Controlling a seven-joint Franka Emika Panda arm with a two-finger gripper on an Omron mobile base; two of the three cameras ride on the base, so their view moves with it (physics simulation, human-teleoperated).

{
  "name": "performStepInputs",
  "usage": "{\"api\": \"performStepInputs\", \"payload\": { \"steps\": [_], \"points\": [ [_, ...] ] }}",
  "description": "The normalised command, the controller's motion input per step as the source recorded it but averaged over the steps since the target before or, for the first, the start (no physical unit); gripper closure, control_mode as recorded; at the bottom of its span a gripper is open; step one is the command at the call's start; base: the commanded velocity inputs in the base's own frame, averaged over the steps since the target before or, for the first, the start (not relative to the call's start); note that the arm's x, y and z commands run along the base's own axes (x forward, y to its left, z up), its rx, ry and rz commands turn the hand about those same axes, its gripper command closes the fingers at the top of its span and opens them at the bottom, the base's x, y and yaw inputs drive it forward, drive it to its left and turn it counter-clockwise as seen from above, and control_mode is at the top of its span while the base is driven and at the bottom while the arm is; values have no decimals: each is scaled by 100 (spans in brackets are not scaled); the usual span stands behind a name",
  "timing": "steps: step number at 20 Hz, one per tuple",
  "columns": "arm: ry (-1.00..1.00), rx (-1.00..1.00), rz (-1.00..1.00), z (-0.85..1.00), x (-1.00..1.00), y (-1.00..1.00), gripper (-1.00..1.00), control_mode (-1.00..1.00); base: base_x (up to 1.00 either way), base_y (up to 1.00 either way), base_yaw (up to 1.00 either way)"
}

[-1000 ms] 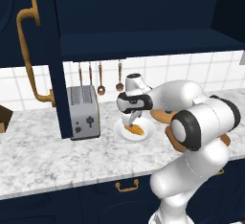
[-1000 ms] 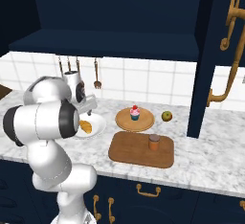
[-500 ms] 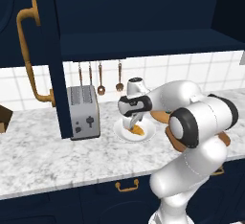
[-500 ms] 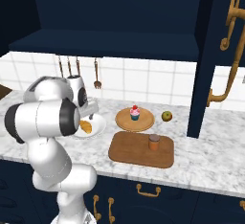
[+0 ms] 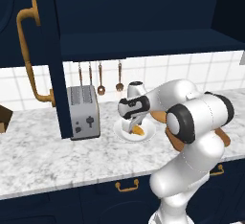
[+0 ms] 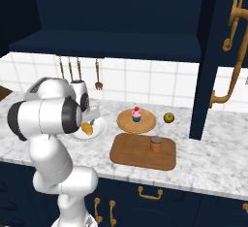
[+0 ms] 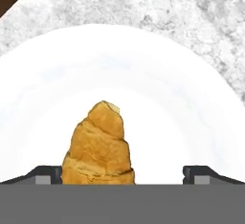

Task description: From the different types of pastries on the counter, select a croissant and place it on the cutting board. Then retrieve a jar of jam from the cabinet and place it alongside the croissant on the cutting board.

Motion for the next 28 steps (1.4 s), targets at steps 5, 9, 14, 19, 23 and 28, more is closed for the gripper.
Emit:
{"api": "performStepInputs", "payload": {
  "steps": [5,9,14,19,23,28],
  "points": [
    [4,0,0,-27,2,0,-100,-100,0,0,0],
    [3,0,0,-24,0,-2,-100,-100,0,0,0],
    [6,1,1,-30,0,-4,-100,-100,0,0,0],
    [8,4,0,-30,0,0,100,-100,0,0,0],
    [1,1,1,23,0,0,100,-100,0,0,0],
    [0,0,5,53,-6,-2,100,-100,0,0,0]
  ]
}}
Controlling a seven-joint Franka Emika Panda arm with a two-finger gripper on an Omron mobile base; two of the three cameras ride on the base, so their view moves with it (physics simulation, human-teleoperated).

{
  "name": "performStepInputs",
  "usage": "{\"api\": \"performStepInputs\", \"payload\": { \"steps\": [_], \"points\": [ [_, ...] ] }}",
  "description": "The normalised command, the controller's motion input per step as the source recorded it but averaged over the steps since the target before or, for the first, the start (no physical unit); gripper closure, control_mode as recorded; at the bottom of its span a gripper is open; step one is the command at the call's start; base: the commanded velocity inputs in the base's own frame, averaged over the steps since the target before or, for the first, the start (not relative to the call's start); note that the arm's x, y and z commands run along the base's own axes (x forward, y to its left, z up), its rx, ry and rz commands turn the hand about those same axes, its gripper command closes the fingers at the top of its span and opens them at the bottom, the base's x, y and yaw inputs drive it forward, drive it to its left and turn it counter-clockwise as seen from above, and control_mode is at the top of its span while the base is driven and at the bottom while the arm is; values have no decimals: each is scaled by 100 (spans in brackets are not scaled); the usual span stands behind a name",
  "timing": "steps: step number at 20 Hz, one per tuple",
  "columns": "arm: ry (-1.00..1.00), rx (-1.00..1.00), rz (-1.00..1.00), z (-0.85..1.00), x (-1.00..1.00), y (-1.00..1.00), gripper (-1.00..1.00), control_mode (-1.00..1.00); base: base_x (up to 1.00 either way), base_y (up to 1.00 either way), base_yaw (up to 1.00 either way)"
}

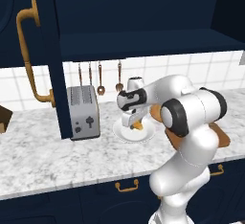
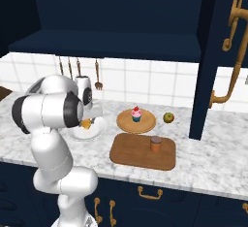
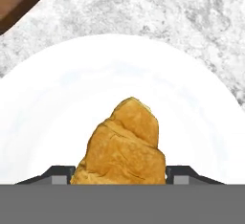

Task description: From the different types of pastries on the counter, select a croissant and place it on the cutting board. Then retrieve a jar of jam from the cabinet and place it alongside the croissant on the cutting board.

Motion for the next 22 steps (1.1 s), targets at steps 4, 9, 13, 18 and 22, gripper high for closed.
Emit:
{"api": "performStepInputs", "payload": {
  "steps": [4,9,13,18,22],
  "points": [
    [6,0,1,23,-34,-26,100,-100,0,0,0],
    [14,0,0,0,-51,-59,100,-100,0,0,0],
    [11,-1,0,11,-53,-64,100,-100,0,0,0],
    [7,0,0,39,-42,-44,100,-100,0,0,0],
    [16,0,0,34,-11,-39,100,-100,0,0,0]
  ]
}}
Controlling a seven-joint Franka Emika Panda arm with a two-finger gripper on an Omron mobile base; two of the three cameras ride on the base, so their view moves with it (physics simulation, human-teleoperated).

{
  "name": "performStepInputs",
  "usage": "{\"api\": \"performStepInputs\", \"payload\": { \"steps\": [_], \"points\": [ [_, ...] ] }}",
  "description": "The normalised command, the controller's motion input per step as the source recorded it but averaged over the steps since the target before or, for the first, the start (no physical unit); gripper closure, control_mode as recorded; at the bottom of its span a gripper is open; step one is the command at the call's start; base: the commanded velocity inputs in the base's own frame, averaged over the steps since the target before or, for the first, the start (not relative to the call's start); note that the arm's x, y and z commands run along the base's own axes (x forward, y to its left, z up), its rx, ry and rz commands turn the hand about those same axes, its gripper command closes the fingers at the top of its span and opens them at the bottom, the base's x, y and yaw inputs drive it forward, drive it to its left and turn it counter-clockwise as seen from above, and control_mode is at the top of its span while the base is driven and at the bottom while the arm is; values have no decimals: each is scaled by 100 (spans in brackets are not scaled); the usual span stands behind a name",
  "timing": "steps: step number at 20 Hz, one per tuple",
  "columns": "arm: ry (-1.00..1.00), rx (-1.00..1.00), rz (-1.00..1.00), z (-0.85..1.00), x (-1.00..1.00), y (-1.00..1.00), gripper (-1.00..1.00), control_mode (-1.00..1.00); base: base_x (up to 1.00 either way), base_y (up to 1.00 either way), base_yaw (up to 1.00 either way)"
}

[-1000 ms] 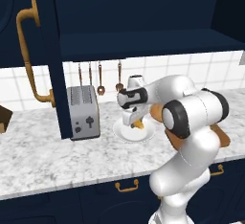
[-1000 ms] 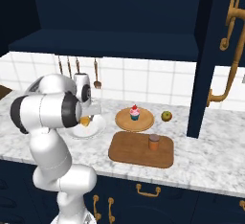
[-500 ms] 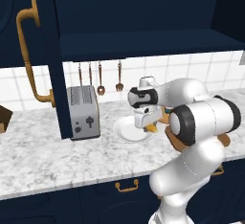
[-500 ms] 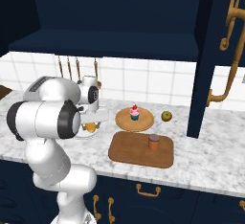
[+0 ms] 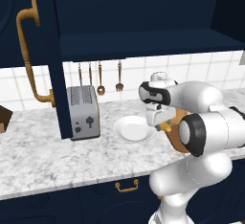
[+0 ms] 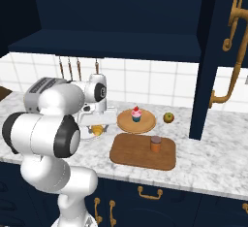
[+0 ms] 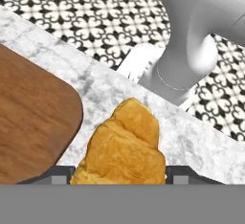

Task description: From the different types of pastries on the counter, select a croissant and place it on the cutting board. Then retrieve a jar of jam from the cabinet and place it alongside the croissant on the cutting board.

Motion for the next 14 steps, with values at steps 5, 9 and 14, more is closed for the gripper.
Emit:
{"api": "performStepInputs", "payload": {
  "steps": [5,9,14],
  "points": [
    [17,0,0,21,-14,-61,100,-100,0,0,0],
    [9,-1,0,13,-15,-58,100,-100,0,0,0],
    [6,0,0,4,-6,-60,100,-100,0,0,0]
  ]
}}
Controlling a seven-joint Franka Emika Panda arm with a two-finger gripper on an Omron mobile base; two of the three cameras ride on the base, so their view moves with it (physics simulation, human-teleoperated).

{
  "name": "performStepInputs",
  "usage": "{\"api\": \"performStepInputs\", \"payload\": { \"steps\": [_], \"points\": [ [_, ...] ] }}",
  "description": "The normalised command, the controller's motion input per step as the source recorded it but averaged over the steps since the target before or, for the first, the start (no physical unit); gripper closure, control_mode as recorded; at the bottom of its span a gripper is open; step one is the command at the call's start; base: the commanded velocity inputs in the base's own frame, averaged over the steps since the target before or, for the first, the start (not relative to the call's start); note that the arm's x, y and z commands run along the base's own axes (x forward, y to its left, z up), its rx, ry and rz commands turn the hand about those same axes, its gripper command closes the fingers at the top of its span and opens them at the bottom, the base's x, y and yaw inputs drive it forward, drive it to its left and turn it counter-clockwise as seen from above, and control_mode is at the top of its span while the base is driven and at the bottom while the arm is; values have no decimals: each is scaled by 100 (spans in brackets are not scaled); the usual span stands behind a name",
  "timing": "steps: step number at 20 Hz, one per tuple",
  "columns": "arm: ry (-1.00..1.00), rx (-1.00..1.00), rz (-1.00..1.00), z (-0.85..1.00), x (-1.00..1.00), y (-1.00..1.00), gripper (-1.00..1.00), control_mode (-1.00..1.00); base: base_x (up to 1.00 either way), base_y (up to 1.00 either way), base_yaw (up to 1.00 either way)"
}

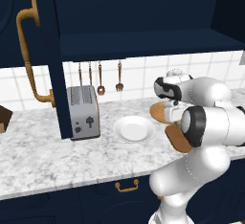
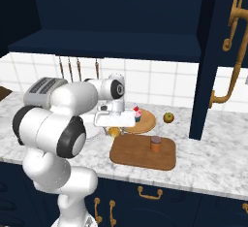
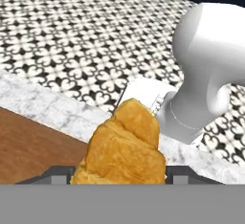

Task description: From the different types of pastries on the counter, select a croissant and place it on the cutting board. Then retrieve a jar of jam from the cabinet and place it alongside the croissant on the cutting board.

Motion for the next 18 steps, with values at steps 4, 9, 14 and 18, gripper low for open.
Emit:
{"api": "performStepInputs", "payload": {
  "steps": [4,9,14,18],
  "points": [
    [0,0,0,0,-8,-52,100,-100,0,0,0],
    [-2,-2,-1,0,0,-25,100,-100,0,0,0],
    [-13,-4,0,-10,0,-19,100,-100,0,0,0],
    [-19,0,0,-2,0,-10,100,-100,0,0,0]
  ]
}}
